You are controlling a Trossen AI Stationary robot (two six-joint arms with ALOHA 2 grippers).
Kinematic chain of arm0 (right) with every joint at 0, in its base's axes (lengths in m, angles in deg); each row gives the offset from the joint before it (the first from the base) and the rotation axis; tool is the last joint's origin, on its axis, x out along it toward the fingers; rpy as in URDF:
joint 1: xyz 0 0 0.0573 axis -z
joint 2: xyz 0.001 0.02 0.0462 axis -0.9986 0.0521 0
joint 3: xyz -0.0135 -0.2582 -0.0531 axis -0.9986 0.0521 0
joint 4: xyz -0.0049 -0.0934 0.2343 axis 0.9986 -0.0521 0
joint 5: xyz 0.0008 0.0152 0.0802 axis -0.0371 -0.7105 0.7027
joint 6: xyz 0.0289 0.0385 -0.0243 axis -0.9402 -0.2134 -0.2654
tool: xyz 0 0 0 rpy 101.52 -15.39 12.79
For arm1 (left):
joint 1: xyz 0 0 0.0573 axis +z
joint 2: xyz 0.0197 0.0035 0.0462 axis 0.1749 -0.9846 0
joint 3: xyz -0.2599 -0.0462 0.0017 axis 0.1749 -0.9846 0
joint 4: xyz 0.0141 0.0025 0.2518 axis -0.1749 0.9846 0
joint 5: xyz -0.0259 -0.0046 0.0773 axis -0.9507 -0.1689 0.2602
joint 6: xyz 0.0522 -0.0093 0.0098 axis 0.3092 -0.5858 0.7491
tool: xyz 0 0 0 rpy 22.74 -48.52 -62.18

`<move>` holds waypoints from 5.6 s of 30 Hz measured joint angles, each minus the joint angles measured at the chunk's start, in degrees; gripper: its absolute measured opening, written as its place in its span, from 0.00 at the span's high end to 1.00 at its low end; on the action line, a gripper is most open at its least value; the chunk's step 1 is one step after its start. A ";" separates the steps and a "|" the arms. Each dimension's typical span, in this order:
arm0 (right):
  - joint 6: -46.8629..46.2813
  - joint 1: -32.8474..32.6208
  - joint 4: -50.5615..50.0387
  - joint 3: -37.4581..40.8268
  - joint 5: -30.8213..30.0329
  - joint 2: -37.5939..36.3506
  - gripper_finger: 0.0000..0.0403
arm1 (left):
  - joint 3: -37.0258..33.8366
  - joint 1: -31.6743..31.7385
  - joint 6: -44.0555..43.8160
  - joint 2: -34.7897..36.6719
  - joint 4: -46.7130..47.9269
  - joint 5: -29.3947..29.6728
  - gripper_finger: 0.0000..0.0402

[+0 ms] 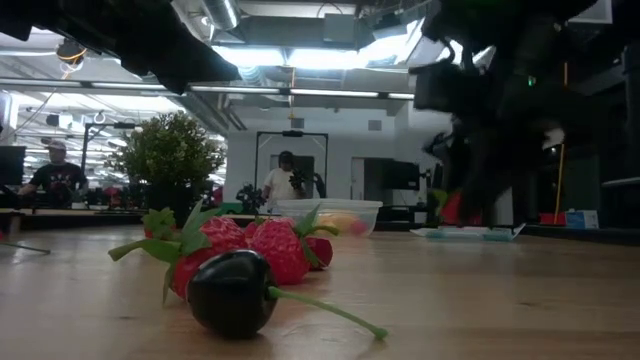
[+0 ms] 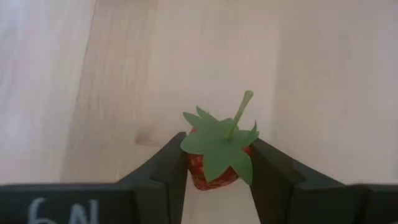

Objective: Pick and placing Produce into tupperware
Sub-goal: Put the red strawberry into the transparent container

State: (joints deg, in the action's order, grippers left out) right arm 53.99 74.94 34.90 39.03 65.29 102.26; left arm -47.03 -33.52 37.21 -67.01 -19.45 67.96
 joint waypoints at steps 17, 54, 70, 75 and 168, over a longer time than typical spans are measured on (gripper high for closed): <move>-1.20 1.79 -0.15 -0.07 -4.88 -12.69 0.66 | 0.00 0.00 0.00 0.00 -0.04 0.01 0.86; 1.68 2.14 53.99 43.42 7.46 -45.34 0.66 | 0.00 0.04 0.02 0.00 -0.07 0.22 0.91; -3.51 2.14 52.64 44.37 -10.07 -45.81 0.66 | 0.00 0.05 0.02 0.00 -0.07 0.28 0.97; -4.39 2.18 50.24 44.36 -19.28 -45.81 0.66 | 0.00 0.05 0.02 0.00 -0.07 0.31 0.98; 35.85 35.10 -10.64 -31.95 23.05 20.75 0.66 | 0.02 2.16 0.00 0.00 3.26 1.75 0.83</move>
State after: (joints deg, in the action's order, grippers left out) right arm 89.84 110.04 24.26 7.08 88.34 123.01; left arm -47.01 -31.35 37.21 -67.01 -16.19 69.70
